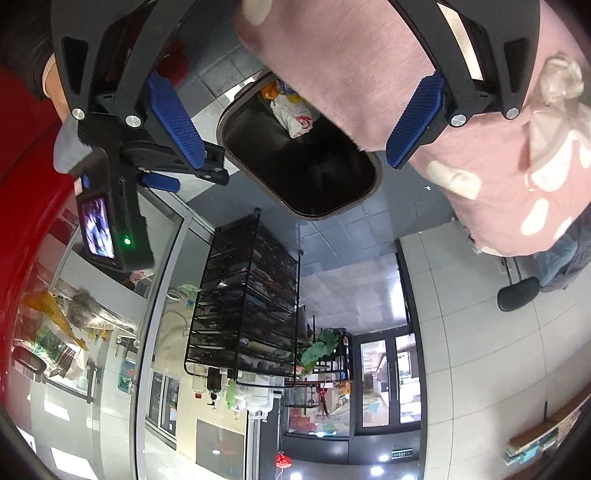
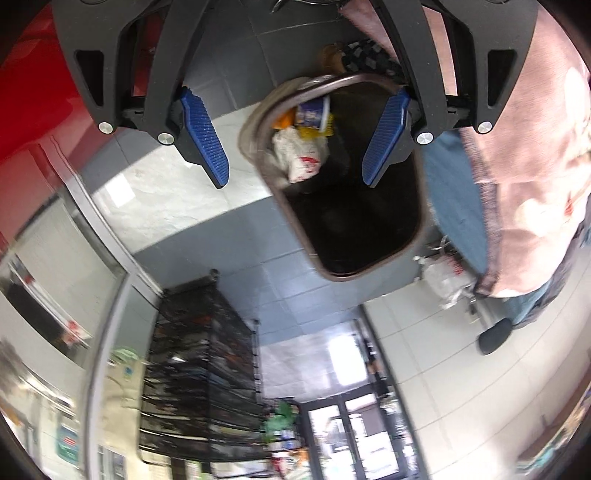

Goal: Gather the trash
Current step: 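Move both tools back over the table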

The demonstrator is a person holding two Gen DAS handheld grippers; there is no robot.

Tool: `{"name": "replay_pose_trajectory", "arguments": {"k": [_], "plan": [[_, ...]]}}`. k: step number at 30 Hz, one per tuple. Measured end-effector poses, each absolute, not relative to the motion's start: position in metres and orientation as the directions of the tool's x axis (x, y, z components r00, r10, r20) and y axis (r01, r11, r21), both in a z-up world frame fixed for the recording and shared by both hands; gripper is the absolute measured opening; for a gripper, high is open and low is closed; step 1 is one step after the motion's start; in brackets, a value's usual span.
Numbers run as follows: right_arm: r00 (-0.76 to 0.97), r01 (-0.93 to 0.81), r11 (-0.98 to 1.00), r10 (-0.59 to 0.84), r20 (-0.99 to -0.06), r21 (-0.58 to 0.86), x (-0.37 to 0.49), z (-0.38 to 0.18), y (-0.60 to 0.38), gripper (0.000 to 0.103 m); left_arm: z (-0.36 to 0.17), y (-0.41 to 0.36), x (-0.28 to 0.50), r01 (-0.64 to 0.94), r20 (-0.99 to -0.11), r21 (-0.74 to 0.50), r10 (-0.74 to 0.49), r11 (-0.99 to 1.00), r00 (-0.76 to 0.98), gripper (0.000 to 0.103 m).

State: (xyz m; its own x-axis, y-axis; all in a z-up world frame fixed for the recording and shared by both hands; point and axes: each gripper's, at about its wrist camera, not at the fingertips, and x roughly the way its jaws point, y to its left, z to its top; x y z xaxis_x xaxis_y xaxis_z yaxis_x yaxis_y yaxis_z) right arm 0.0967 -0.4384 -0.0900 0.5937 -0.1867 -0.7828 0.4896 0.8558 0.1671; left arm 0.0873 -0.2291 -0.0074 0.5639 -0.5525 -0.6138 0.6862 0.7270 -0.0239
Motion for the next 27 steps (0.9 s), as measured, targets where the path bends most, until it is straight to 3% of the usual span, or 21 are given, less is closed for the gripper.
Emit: {"name": "replay_pose_trajectory", "arguments": {"k": [12,27], "plan": [[0.682,0.232,0.957,-0.033,-0.731,0.173,0.124,-0.052,-0.352,0.075,0.01,-0.158,0.081,0.564,-0.552,-0.056,-0.496,0.824,0.671,0.097],[0.656,-0.137,0.963,0.265,-0.707,0.234,0.158,-0.02,-0.232,0.075,0.005,-0.024,0.1,0.223,-0.536,-0.083,-0.232,0.971,0.812,0.097]]}}
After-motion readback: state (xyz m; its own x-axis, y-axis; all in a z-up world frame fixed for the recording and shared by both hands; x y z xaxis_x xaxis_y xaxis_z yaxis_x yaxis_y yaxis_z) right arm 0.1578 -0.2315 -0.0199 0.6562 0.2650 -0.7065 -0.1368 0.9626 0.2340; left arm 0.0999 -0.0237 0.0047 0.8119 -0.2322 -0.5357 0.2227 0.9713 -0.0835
